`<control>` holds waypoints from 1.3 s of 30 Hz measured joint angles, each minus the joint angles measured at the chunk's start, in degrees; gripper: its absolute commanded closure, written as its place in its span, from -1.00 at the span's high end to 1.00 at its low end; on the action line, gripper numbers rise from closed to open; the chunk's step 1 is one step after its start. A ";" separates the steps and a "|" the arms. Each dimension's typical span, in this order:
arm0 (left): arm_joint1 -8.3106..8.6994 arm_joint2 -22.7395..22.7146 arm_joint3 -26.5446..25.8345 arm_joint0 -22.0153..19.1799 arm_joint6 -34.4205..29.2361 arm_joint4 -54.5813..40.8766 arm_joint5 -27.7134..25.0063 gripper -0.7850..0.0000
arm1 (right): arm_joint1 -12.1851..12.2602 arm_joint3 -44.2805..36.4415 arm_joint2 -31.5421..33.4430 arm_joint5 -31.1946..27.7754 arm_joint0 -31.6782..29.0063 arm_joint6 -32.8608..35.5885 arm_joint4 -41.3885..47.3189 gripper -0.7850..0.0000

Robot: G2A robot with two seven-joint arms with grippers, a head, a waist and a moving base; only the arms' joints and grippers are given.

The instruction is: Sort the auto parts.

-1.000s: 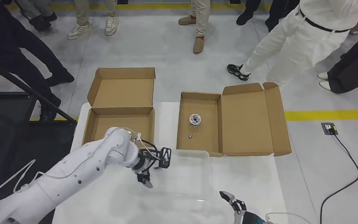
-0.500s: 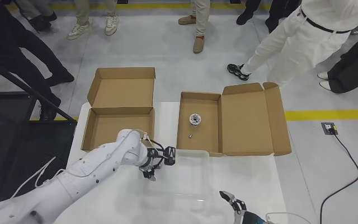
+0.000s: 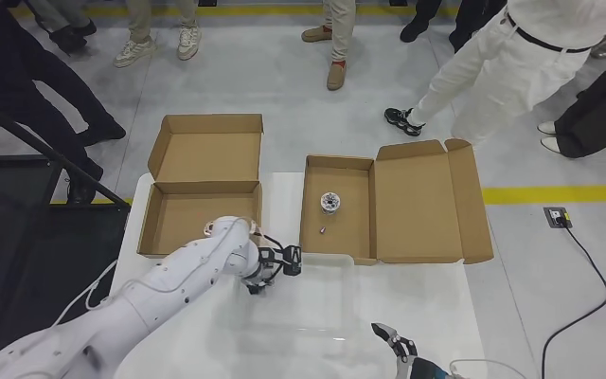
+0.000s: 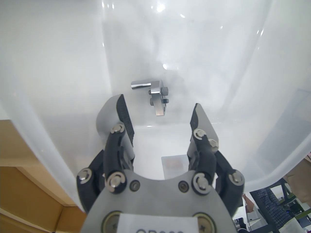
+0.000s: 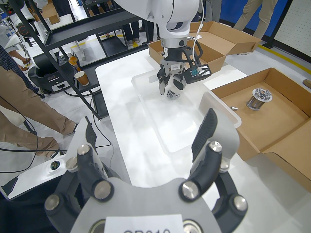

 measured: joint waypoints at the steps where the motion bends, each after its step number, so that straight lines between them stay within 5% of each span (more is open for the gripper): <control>1: -0.32 -0.03 0.51 0.05 -0.01 0.11 -0.12 0.13 | 0.00 0.00 0.00 0.00 0.00 0.00 0.00 1.00; 23: -4.21 -1.44 7.49 0.65 -0.20 0.69 -3.14 -0.45 | 0.00 0.00 0.00 0.00 0.00 0.00 0.00 1.00; 32: -4.37 -2.71 7.12 0.59 -0.52 1.14 -3.70 -0.49 | 0.00 0.00 0.00 0.00 0.00 0.00 0.00 1.00; 36: -4.09 -3.35 6.30 0.77 -1.11 1.25 -3.71 -0.94 | 0.00 0.00 0.00 0.00 0.00 0.00 0.00 1.00; 39: -3.78 -3.88 5.70 0.98 -1.28 1.25 -4.14 -1.00 | 0.00 0.00 0.00 0.00 0.00 0.00 0.00 1.00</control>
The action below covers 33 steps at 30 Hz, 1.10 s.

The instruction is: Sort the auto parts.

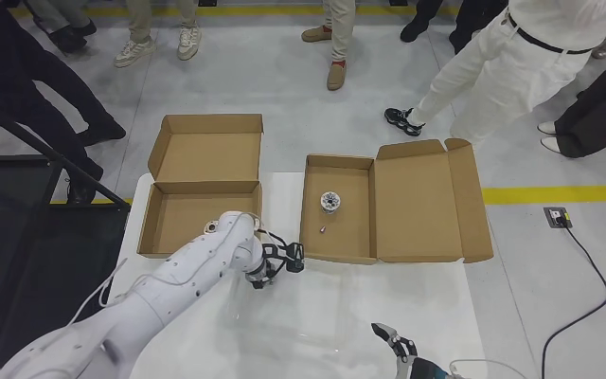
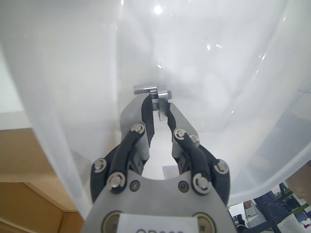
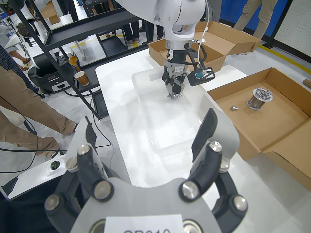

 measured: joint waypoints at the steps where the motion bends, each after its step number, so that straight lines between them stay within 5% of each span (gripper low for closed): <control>1: 0.13 -0.21 -0.17 0.11 -0.09 0.05 -0.02 -1.00 | 0.00 0.00 0.00 0.00 0.00 0.00 0.00 1.00; 7: 0.64 -1.12 -0.67 0.78 -0.25 0.16 -0.25 -0.59 | 0.00 0.00 0.00 0.00 0.00 0.00 0.00 1.00; 33: 1.42 -0.74 -1.96 1.21 -0.06 0.14 -0.77 -0.18 | 0.00 0.00 0.00 0.00 0.00 0.00 0.00 1.00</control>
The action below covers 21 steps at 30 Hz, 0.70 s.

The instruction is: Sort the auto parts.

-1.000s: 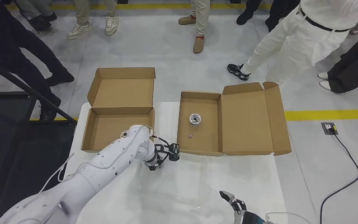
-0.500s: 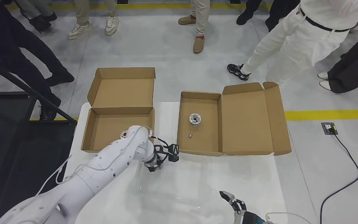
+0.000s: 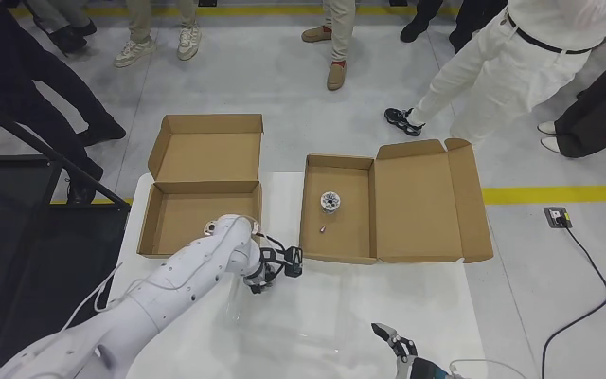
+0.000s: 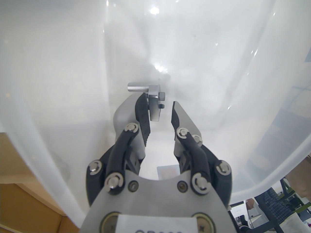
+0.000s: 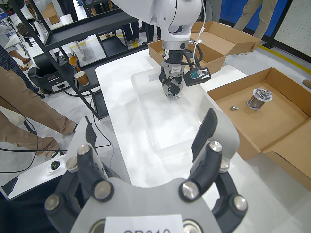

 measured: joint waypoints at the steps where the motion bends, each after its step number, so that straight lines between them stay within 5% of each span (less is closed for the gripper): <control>1: -0.03 0.05 0.05 -0.04 -0.10 0.00 0.09 -0.18 | 0.00 0.00 0.00 0.00 0.00 0.00 0.00 1.00; 21: 0.31 -0.70 -0.98 0.65 -1.42 0.65 1.42 -0.10 | 0.00 0.00 0.00 0.00 0.00 0.00 0.00 1.00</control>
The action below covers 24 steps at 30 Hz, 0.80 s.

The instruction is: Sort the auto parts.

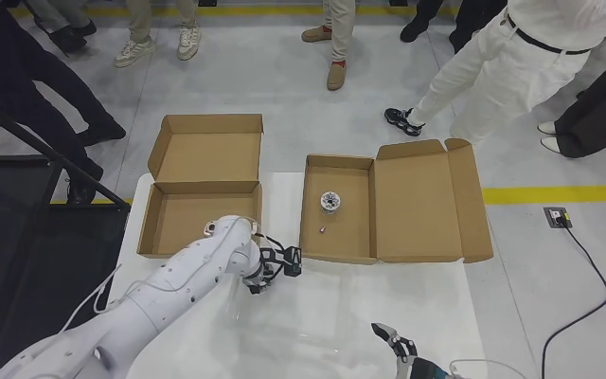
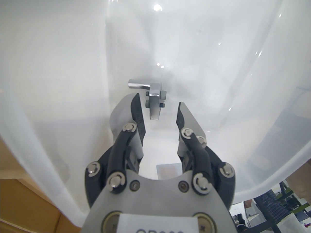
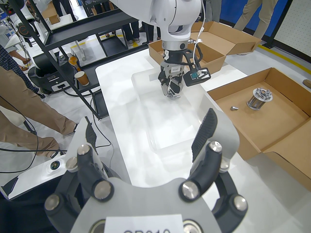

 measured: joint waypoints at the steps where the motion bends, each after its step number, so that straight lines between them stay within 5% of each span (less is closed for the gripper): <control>1: -0.04 -0.05 0.06 0.04 -0.05 -0.04 0.06 -0.11 | 0.00 0.00 0.00 0.00 0.00 0.00 0.00 1.00; 5: -0.21 -0.24 0.21 0.21 -0.40 0.30 0.49 -0.23 | 0.00 0.00 0.00 0.00 0.00 0.00 0.00 1.00; 12: -0.64 -0.17 0.76 0.44 -0.55 0.88 0.56 -1.00 | 0.00 0.00 0.00 0.00 0.00 0.00 0.00 1.00; 24: 0.90 -1.46 -1.90 -1.11 1.92 -0.60 -1.92 -1.00 | 0.00 0.00 0.00 0.00 0.00 0.00 0.00 1.00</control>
